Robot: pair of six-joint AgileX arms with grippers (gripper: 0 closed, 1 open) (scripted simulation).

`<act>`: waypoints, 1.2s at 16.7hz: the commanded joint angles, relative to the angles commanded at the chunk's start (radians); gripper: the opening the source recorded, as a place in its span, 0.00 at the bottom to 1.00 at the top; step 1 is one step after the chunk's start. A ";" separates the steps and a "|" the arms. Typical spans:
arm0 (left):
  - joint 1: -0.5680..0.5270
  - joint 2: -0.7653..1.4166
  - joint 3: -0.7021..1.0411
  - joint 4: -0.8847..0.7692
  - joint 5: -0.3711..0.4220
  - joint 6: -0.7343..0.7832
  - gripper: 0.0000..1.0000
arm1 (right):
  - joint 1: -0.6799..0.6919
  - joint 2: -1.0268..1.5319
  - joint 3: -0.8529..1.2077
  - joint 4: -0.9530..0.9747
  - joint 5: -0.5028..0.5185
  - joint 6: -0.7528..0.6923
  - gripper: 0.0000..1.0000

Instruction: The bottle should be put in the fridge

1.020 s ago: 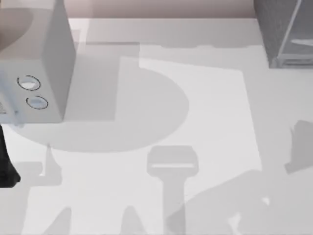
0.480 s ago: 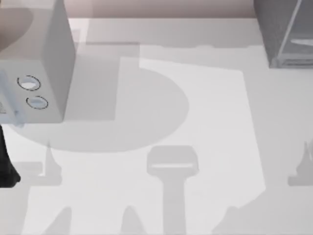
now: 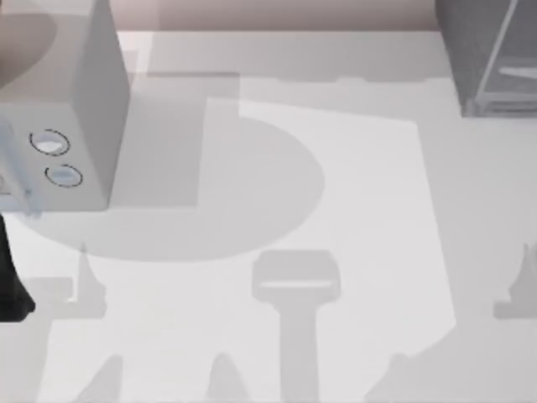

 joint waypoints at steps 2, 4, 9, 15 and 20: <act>0.000 0.000 0.000 0.000 0.000 0.000 1.00 | -0.011 0.052 0.037 0.042 -0.008 0.001 0.01; 0.000 0.000 0.000 0.000 0.000 0.000 1.00 | -0.029 0.147 0.099 0.113 -0.023 0.004 0.01; 0.000 0.000 0.000 0.000 0.000 0.000 1.00 | -0.088 0.565 0.318 0.365 -0.082 0.010 0.01; 0.000 0.000 0.000 0.000 0.000 0.000 1.00 | -0.174 1.314 0.620 0.712 -0.162 0.013 0.01; 0.000 0.000 0.000 0.000 0.000 0.000 1.00 | -0.237 1.821 0.836 0.960 -0.216 0.014 0.01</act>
